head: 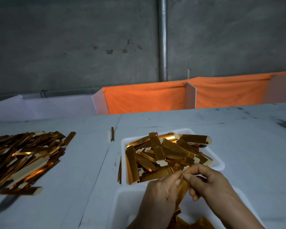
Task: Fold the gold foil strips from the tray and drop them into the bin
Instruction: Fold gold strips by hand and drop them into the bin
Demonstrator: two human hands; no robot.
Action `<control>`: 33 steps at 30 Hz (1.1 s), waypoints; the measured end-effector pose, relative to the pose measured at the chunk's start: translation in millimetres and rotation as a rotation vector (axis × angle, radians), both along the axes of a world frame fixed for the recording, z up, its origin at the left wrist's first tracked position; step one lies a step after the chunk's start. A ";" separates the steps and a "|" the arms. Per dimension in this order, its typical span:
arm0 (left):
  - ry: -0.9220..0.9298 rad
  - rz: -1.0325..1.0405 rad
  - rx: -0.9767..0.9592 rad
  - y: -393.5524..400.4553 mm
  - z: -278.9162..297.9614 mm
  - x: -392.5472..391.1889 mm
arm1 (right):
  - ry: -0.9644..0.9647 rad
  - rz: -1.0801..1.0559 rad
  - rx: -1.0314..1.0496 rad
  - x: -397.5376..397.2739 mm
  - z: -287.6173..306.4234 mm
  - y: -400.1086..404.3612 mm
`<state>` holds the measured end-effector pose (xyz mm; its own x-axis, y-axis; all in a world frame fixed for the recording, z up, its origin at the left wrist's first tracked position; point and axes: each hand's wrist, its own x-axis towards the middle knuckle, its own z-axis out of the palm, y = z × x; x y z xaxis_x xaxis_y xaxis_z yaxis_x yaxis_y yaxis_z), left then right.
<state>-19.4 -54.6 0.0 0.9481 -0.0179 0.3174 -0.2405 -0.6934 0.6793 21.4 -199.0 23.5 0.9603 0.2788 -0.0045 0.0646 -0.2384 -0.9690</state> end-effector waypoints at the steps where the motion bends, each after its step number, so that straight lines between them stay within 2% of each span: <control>1: 0.004 -0.001 -0.002 -1.6 -0.2 -0.1 | 0.015 -0.004 0.020 0.4 -0.5 0.1; 5: 0.028 0.011 0.004 -1.4 -1.2 1.4 | 0.056 0.034 0.059 2.4 -2.3 0.4; 11: -0.017 0.006 -0.054 -0.5 4.3 -2.6 | 0.191 0.129 0.236 4.8 0.7 -6.3; 17: -0.034 -0.005 0.040 -2.3 3.5 -0.9 | 0.191 0.096 0.221 3.6 -3.0 -2.6; 24: 0.119 -0.058 0.138 -4.9 -1.8 2.1 | 0.197 0.060 0.251 2.9 -2.3 -2.9; 29: 0.195 -0.069 -0.008 5.6 4.5 3.8 | 0.235 0.074 0.328 4.8 1.8 -4.2; 33: 0.218 -0.112 -0.147 8.4 10.5 1.3 | 0.224 0.076 0.312 8.0 3.7 -9.4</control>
<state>-18.2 -46.3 10.5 0.9890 -0.0950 0.1132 -0.1472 -0.5614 0.8144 29.4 -208.4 27.2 0.9218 0.3702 -0.1150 -0.1502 0.0678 -0.9863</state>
